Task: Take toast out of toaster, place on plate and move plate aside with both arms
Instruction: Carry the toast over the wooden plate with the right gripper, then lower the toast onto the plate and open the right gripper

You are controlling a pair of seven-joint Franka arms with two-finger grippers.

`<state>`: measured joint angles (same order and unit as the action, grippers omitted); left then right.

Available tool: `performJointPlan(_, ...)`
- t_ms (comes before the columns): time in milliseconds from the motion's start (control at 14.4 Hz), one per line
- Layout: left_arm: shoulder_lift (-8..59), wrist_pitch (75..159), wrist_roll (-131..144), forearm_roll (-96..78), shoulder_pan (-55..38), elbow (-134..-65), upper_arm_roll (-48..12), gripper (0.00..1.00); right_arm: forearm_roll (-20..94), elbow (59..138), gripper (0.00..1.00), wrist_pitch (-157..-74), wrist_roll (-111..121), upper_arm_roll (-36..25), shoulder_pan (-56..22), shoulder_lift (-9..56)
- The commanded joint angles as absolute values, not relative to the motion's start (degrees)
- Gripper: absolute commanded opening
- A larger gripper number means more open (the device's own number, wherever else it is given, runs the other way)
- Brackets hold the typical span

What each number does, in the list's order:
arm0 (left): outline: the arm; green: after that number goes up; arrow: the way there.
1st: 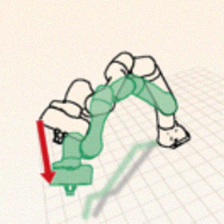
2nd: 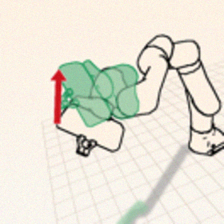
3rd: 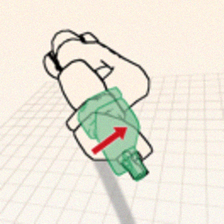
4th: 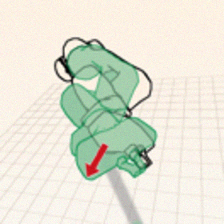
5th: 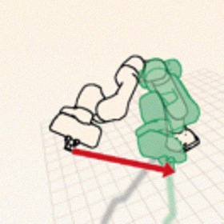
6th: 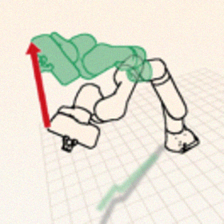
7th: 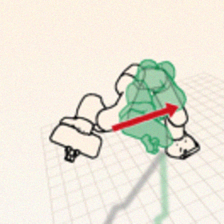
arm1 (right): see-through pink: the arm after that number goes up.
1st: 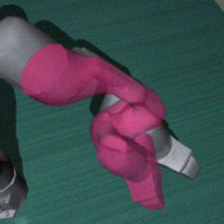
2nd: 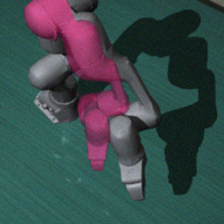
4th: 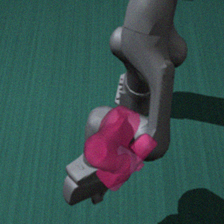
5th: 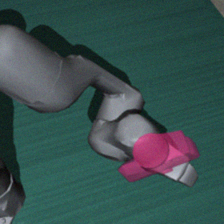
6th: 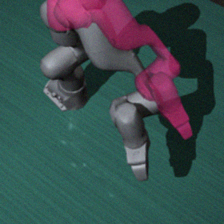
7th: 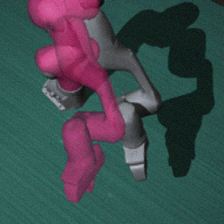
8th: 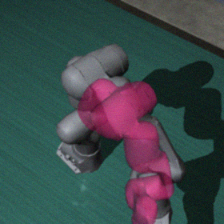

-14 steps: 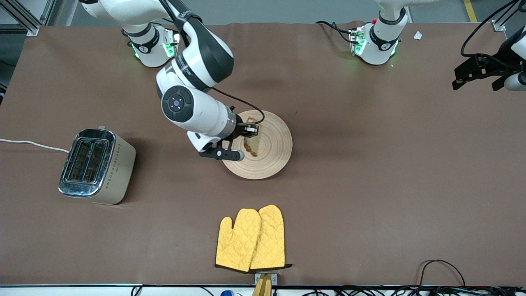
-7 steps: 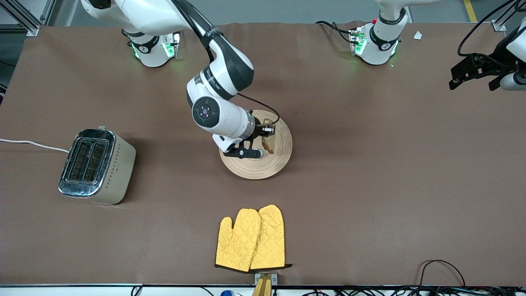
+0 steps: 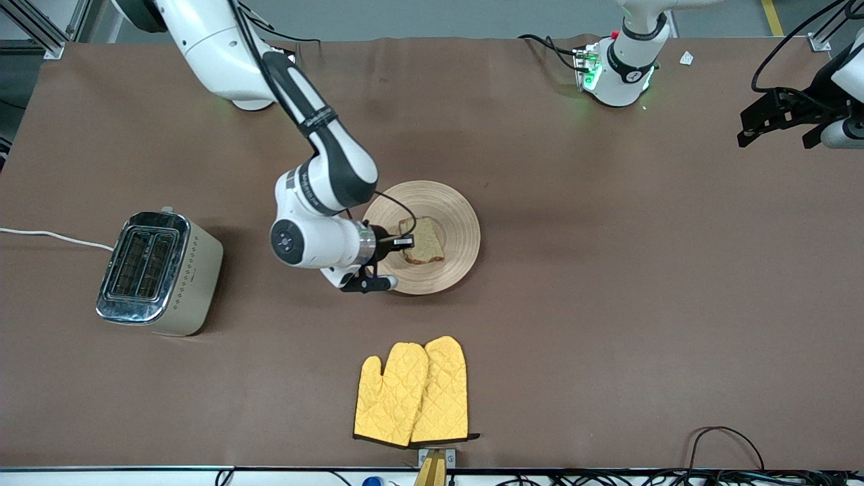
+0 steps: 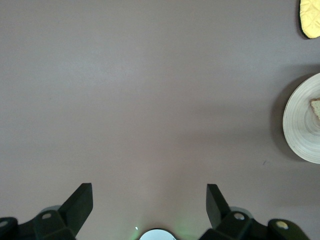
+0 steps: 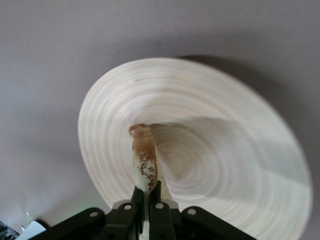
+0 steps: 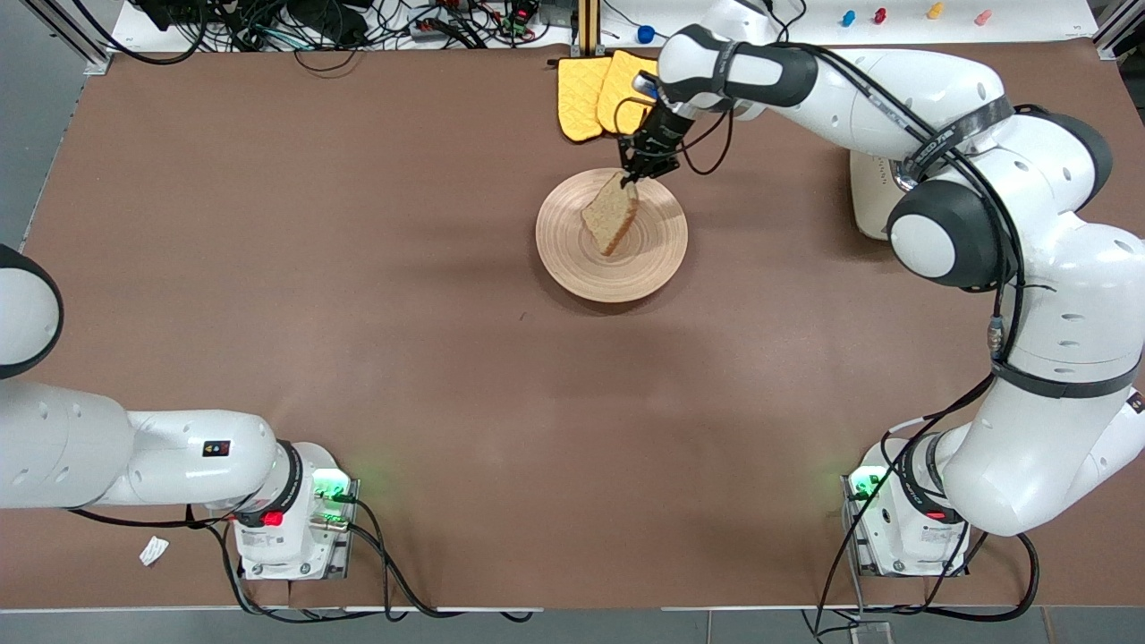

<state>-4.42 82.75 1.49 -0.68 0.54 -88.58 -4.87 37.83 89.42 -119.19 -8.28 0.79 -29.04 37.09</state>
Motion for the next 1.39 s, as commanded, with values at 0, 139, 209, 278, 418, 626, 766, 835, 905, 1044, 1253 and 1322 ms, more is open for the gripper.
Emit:
performJointPlan(0,-3.7,81.5,1.9,-0.7,0.4,-87.2,-4.9,1.0,39.6,93.2,0.01,-120.1,-4.8,1.4,-27.5,35.8)
performJointPlan(139,-3.6,81.5,2.0,-0.7,0.4,-87.1,-4.9,1.0,39.6,95.2,0.01,-119.9,-2.7,1.5,-26.0,35.7)
performJointPlan(209,-3.4,81.5,2.0,-0.7,0.4,-87.1,-4.9,1.0,39.6,96.1,0.01,-119.7,-2.2,1.5,-25.3,35.7)
performJointPlan(278,-3.3,81.5,2.0,-0.7,0.5,-87.2,-4.8,1.0,39.7,97.4,0.01,-119.5,-1.2,1.5,-24.8,35.3)
performJointPlan(418,-3.1,81.5,2.1,-0.7,0.5,-87.2,-4.8,1.0,39.7,99.6,0.01,-119.0,0.8,1.6,-23.7,34.8)
performJointPlan(626,-3.1,81.5,1.9,-0.7,0.8,-87.4,-4.8,1.0,41.5,100.9,0.02,-116.9,1.2,1.6,-23.0,34.3)
performJointPlan(766,-3.0,81.5,2.1,-0.7,0.8,-87.5,-4.8,1.0,44.7,100.9,0.46,-114.3,1.1,1.4,-22.0,34.5)
performJointPlan(835,-2.8,81.5,2.1,-0.7,0.8,-87.5,-4.8,1.0,45.2,100.8,0.86,-113.6,0.5,1.4,-21.8,34.4)
performJointPlan(905,-2.2,81.5,2.2,-0.7,0.9,-87.5,-4.8,1.0,45.2,100.8,1.0,-113.3,0.5,1.4,-21.9,34.1)
performJointPlan(1044,-1.6,81.7,2.1,-1.0,0.9,-87.5,-4.8,1.0,45.4,100.7,1.0,-112.7,-0.3,1.5,-21.9,33.2)
performJointPlan(1253,-1.0,82.1,2.2,-1.0,0.6,-87.3,-4.8,1.0,49.5,99.3,1.0,-108.1,-4.8,1.5,-21.9,30.7)
performJointPlan(1322,-0.9,82.2,2.2,-1.2,0.5,-87.3,-4.8,1.0,50.4,98.3,1.0,-105.8,-5.4,1.3,-21.9,29.5)
